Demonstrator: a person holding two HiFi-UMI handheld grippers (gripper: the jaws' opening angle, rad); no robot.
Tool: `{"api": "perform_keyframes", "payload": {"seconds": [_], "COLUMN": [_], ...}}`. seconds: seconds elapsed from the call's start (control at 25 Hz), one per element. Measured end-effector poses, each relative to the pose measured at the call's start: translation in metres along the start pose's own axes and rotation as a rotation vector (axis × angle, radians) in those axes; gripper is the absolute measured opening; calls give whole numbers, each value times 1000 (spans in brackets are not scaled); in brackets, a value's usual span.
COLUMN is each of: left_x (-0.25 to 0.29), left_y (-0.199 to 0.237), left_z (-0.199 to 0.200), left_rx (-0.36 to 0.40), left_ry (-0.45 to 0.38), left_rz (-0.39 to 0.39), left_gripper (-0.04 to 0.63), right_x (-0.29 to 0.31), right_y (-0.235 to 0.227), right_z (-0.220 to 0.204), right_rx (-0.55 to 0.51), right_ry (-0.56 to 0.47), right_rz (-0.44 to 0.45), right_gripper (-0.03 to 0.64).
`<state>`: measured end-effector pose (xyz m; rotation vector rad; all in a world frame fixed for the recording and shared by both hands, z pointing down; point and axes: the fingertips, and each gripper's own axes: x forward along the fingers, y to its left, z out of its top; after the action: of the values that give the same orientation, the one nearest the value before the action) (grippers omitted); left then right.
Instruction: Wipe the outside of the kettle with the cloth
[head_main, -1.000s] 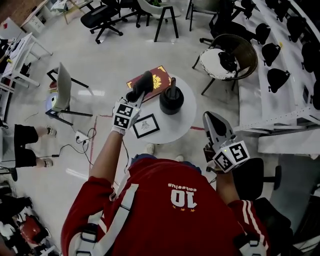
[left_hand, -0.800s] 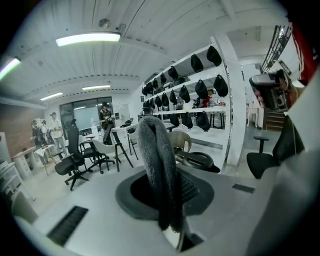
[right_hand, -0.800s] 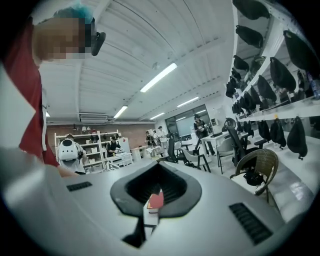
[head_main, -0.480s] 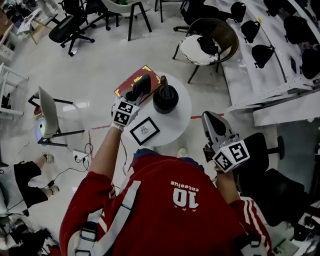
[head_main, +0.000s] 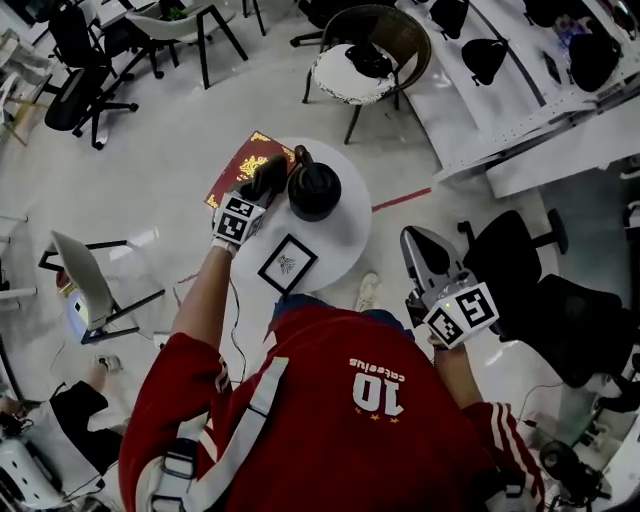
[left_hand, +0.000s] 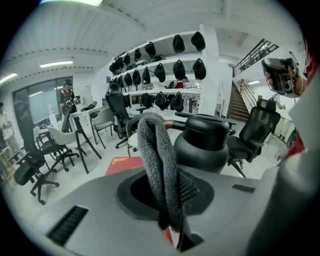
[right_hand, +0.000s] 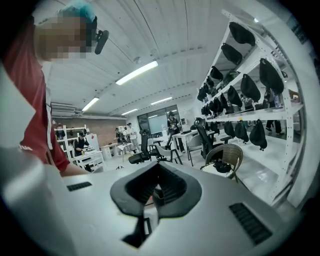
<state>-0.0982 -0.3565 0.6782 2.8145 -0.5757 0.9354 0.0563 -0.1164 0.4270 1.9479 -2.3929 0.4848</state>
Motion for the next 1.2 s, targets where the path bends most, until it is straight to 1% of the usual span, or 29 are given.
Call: {"api": "perform_keyframes", "payload": {"seconds": [0.2, 0.4, 0.68, 0.84, 1.04, 1.2], "left_x": [24, 44, 60, 61, 57, 55], "left_y": [-4, -5, -10, -14, -23, -29], "left_z": [-8, -20, -35, -44, -54, -58], "left_rx": [15, -35, -59, -54, -63, -97], "left_ry": [38, 72, 114, 137, 148, 143], "left_rz": [-61, -115, -158, -165, -181, -184], "left_gripper": [49, 49, 49, 49, 49, 49], "right_x": [-3, -7, -13, -10, -3, 1], "right_y": [11, 16, 13, 17, 27, 31], "right_z": [-8, -9, -15, -18, -21, -25], "right_rx": [5, 7, 19, 21, 16, 17], "right_ry": [19, 28, 42, 47, 57, 58], "right_rz": [-32, -65, -102, -97, -64, -49], "right_gripper": [15, 15, 15, 15, 15, 15]}}
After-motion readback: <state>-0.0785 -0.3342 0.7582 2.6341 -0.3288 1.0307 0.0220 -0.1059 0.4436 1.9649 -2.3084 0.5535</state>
